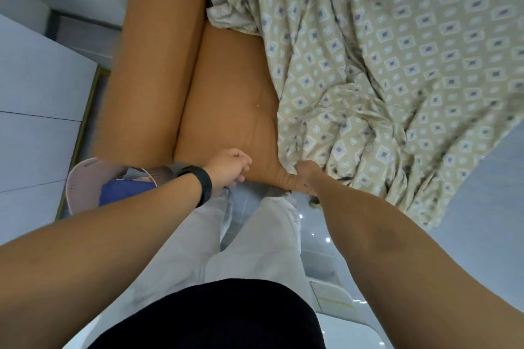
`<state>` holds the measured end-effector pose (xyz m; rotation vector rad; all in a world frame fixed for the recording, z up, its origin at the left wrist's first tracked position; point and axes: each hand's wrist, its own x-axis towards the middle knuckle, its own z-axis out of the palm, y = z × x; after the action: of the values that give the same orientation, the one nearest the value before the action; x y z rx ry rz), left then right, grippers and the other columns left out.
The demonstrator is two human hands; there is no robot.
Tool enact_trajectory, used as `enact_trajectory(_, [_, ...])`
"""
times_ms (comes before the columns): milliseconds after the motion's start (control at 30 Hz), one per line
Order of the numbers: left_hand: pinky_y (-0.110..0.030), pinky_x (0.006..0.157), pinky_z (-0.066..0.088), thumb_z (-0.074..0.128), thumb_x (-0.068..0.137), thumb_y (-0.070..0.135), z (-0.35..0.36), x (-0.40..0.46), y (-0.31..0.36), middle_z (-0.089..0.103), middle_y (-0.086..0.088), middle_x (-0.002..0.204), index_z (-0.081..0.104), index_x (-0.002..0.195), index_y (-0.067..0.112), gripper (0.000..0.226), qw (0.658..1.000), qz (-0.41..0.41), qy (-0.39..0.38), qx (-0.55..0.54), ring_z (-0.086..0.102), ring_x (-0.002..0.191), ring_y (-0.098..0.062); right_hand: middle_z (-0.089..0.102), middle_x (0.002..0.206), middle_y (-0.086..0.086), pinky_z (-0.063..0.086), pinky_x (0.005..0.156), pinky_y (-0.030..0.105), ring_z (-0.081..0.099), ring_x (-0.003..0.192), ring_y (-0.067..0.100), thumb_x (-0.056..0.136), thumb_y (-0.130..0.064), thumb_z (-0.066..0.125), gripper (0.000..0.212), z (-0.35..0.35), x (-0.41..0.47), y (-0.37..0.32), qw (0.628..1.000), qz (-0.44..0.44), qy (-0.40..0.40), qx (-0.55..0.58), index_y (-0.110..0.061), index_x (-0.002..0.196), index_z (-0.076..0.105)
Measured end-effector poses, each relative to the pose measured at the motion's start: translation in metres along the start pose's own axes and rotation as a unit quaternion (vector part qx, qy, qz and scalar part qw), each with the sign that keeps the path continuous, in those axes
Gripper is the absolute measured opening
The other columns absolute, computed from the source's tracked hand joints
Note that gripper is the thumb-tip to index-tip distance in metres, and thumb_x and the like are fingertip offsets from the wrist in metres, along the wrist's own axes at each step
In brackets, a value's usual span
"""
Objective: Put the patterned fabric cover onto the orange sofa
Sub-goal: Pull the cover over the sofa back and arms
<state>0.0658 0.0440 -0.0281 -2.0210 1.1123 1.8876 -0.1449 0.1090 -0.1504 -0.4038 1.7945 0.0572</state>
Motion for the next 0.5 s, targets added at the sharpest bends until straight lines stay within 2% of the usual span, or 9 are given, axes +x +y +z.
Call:
enact_trajectory(100, [-0.029,0.068,0.048,0.045,0.102,0.019,-0.021,-0.005,0.001,0.066,0.000,0.100,0.066,0.106,0.017,0.022,1.000,0.001,-0.009,0.025,0.062,0.081,-0.018,0.064,0.127,0.019,0.045,0.103,0.039,0.058,0.120,0.033,0.105,-0.017,0.046,0.036,0.002,-0.043,-0.018,0.993,-0.038,0.066,0.088,0.008,0.123,0.064])
enact_trajectory(200, [-0.028,0.069,0.049,0.047,0.100,0.019,-0.031,-0.016,0.007,0.069,-0.004,0.106,0.066,0.111,0.014,0.023,0.998,0.012,-0.012,0.054,0.062,0.080,-0.018,0.073,0.115,0.010,0.050,0.103,0.041,0.066,0.111,0.027,0.098,-0.021,0.059,0.025,-0.015,-0.097,-0.031,0.975,-0.107,0.109,0.161,-0.005,0.111,0.074])
enact_trajectory(267, [-0.028,0.067,0.049,0.050,0.099,0.019,-0.030,-0.021,0.015,0.069,-0.009,0.110,0.065,0.113,0.013,0.022,0.995,0.038,-0.025,0.090,0.062,0.079,-0.019,0.074,0.111,0.003,0.055,0.095,0.034,0.068,0.103,0.019,0.097,-0.022,0.061,0.019,-0.035,-0.141,-0.037,0.960,-0.145,0.132,0.199,-0.013,0.103,0.077])
enact_trajectory(333, [-0.029,0.064,0.049,0.056,0.096,0.019,-0.024,-0.030,0.023,0.065,-0.009,0.108,0.060,0.115,0.014,0.020,0.987,0.081,-0.041,0.130,0.060,0.080,-0.019,0.072,0.112,-0.003,0.050,0.089,0.024,0.064,0.101,0.010,0.099,-0.022,0.058,0.020,-0.057,-0.187,-0.042,0.945,-0.177,0.155,0.229,-0.018,0.103,0.077])
enact_trajectory(433, [-0.034,0.068,0.054,0.071,0.088,0.021,-0.001,-0.037,0.039,0.056,-0.007,0.123,0.047,0.125,0.018,0.044,0.968,0.143,-0.092,0.183,0.059,0.087,-0.017,0.068,0.102,-0.016,0.045,0.083,0.022,0.059,0.091,-0.002,0.103,-0.022,0.054,0.024,-0.086,-0.245,-0.043,0.923,-0.220,0.174,0.263,-0.016,0.106,0.077])
enact_trajectory(500, [-0.033,0.069,0.052,0.076,0.087,0.026,0.020,-0.043,0.050,0.047,-0.010,0.138,0.032,0.143,0.018,0.071,0.961,0.132,-0.129,0.208,0.060,0.098,-0.024,0.070,0.094,-0.015,0.043,0.072,0.023,0.051,0.070,0.004,0.103,-0.022,0.053,0.026,-0.103,-0.271,-0.039,0.906,-0.240,0.191,0.292,-0.018,0.103,0.079])
